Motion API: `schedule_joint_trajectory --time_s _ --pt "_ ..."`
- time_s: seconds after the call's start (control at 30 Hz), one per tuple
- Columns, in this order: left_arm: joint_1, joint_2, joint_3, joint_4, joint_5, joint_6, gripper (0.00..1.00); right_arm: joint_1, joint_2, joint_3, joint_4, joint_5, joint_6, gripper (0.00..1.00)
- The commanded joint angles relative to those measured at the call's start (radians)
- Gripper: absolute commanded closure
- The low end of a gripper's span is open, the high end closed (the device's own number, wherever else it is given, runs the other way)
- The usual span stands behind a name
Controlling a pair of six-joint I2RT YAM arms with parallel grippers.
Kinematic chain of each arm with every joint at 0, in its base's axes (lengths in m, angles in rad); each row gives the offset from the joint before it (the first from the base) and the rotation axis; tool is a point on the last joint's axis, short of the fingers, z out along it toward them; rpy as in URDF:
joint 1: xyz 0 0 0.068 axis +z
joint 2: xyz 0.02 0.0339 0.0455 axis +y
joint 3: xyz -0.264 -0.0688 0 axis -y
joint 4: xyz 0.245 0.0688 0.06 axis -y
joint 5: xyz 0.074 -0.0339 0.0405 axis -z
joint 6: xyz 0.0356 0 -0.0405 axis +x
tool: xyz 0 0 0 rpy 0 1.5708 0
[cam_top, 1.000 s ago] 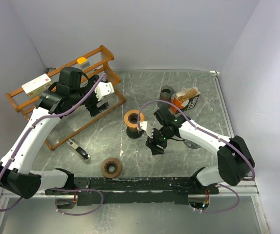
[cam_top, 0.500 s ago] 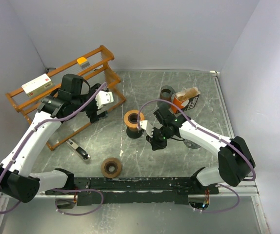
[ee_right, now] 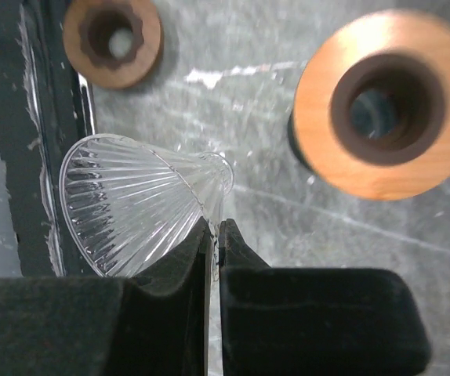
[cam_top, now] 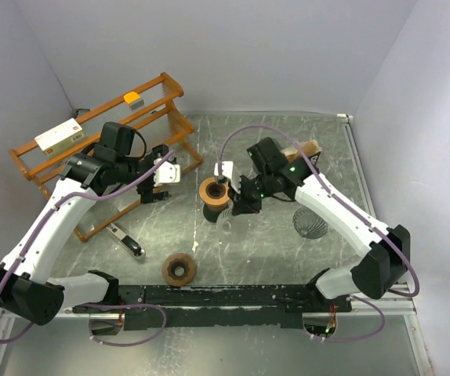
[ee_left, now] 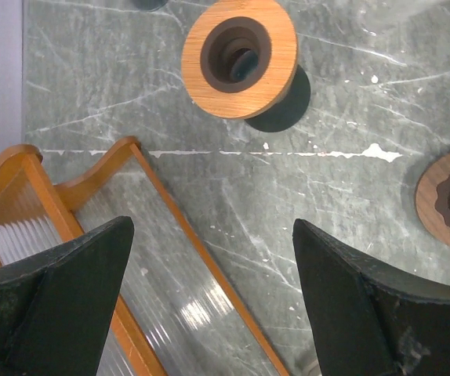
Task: Place the coffee filter in the dripper
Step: Pick up the coffee dripper from the center of the board, then place the coffee dripper in the dripper holder.
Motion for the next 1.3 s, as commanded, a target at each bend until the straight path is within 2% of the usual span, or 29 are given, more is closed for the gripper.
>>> schedule_joint_trajectory --time_s 0.0,0.17,0.4,0.57,0.93,1.27 --pt "0.008 0.010 0.050 -0.088 0.074 0.130 0.06 0.003 0.012 0.158 -0.075 -0.058 0.050 1.00" --pt "0.009 0.018 0.062 -0.079 0.065 0.124 0.05 0.002 0.065 0.300 -0.047 0.040 0.145 1.00" --pt "0.009 0.013 0.052 -0.079 0.069 0.130 0.05 0.000 0.177 0.445 -0.077 0.069 0.214 1.00" --pt "0.008 0.017 0.034 -0.065 0.070 0.117 0.07 -0.010 0.226 0.495 -0.079 0.121 0.251 1.00" --pt "0.003 0.017 0.014 -0.065 0.100 0.129 0.11 -0.056 0.307 0.566 -0.124 0.117 0.270 1.00" --pt "-0.063 0.067 0.054 -0.057 0.081 0.089 0.14 -0.074 0.375 0.609 -0.161 0.110 0.283 1.00"
